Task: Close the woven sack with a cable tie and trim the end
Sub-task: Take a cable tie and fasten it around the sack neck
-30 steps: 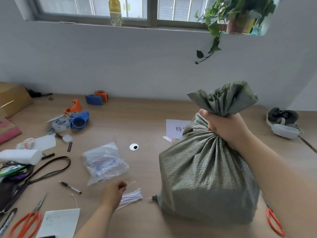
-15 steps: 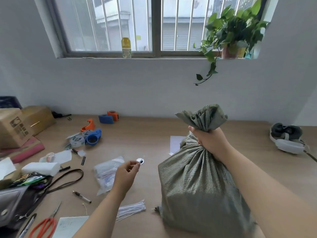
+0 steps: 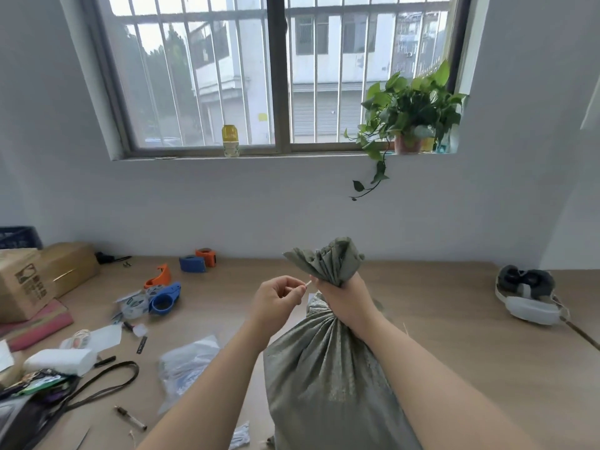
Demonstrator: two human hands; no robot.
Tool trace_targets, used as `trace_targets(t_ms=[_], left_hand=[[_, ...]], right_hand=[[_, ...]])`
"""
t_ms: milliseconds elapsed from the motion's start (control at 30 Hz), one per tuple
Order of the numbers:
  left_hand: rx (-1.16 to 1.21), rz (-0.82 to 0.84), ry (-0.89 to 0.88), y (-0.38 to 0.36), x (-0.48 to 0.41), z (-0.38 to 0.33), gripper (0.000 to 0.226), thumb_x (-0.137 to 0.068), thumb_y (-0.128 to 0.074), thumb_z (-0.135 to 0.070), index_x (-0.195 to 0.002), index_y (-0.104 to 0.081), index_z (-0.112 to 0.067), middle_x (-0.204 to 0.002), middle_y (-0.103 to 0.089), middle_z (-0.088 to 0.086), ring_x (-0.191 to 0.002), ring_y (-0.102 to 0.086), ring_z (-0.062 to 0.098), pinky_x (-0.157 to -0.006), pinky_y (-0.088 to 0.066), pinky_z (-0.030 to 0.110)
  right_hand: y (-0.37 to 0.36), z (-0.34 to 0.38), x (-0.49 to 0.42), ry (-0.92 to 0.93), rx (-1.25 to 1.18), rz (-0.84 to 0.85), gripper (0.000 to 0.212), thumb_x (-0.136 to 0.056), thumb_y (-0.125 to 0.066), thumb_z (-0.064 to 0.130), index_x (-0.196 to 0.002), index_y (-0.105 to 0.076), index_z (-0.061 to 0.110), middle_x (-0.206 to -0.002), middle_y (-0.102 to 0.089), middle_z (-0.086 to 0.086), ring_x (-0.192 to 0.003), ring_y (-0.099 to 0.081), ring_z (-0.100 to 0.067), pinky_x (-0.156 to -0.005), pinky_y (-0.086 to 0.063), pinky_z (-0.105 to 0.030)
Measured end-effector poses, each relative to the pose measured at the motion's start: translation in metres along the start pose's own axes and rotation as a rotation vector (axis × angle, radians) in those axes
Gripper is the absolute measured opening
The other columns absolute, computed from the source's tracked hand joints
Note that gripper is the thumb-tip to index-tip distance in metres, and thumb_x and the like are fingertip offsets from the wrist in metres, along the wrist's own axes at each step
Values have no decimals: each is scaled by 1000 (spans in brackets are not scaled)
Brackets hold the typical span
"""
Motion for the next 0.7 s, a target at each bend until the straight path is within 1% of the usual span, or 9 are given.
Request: trace_targets(t_ms=[67,133,300,367,433,500,567,633,700], left_hand=[[-46,11,-29,-8,-5,-7,10,-86,-72,-20,-76,-74,-22,-63,-60,2,-61,-50,14,-62,-41,28],[-94,24,-49,-15,-9,-14,14,-84,-73,-24,-70,-72,-25,-58,-57,-4,-52,-42,9,-54,-36,24],[-210,70,-126,-26,-16,-31,16,-85,-69,-13,-71,-68,-5,-55,-48,-5,-44,-30,2,-47,-28,20],[-297,109,-164,-27,-18,-37,15,-84,-67,-9,-69,-68,-8,-54,-50,-9,-42,-34,0,-48,-31,16],[-344,181,-195,-27,-18,-43,16,-81,-66,-8,-68,-66,-18,-59,-53,-12,-44,-37,-1,-51,-33,15],[-286,310,-192,-26,-17,-46,8,-75,-65,-15,-78,-67,-22,-69,-57,-14,-50,-34,5,-53,-33,19],[-208,419,-190,-27,-18,-44,18,-73,-70,-17,-85,-67,-30,-76,-57,-18,-55,-32,8,-54,-32,19],[-252,406,-253,-32,-20,-38,25,-70,-78,-21,-88,-64,-32,-80,-57,-17,-56,-37,3,-57,-34,17],[-366,319,-337,-39,-23,-29,37,-63,-82,-33,-94,-65,-23,-86,-60,-8,-65,-46,1,-63,-39,19]], right_hand=[[1,0,-1,-2,-4,1,25,-75,-60,35,-76,-61,10,-66,-61,-6,-68,-50,-11,-64,-49,-43],[3,0,-2,-13,-13,1,18,-78,-61,32,-78,-66,15,-76,-71,-11,-73,-57,-10,-72,-55,-50],[5,-4,-7,-19,-50,-14,16,-77,-61,33,-85,-70,22,-83,-75,-7,-80,-63,-10,-78,-56,-50],[7,-4,-9,-23,-64,-36,11,-78,-60,27,-82,-70,27,-80,-75,0,-80,-66,-10,-78,-57,-46],[9,-4,-11,-45,-68,-56,14,-81,-60,18,-78,-72,25,-77,-76,3,-78,-70,-11,-77,-59,-45],[12,-5,-14,-50,-71,-80,16,-84,-61,15,-75,-72,22,-75,-76,4,-75,-72,-10,-73,-60,-40],[13,-5,-16,-41,-68,-114,18,-87,-62,18,-72,-70,23,-69,-74,6,-67,-71,-6,-68,-59,-36],[13,-7,-21,-53,-41,-137,23,-88,-63,26,-65,-65,23,-57,-69,9,-55,-64,-1,-63,-54,-32],[11,-11,-24,-74,17,-125,34,-90,-63,32,-56,-61,27,-47,-62,12,-46,-56,1,-59,-48,-28]])
Point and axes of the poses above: each hand's wrist, its own x-axis away from the middle knuckle, its own y-axis out of the back of the hand, z = x × y, the point moved 1 cm from there along -x, towards the middle knuckle
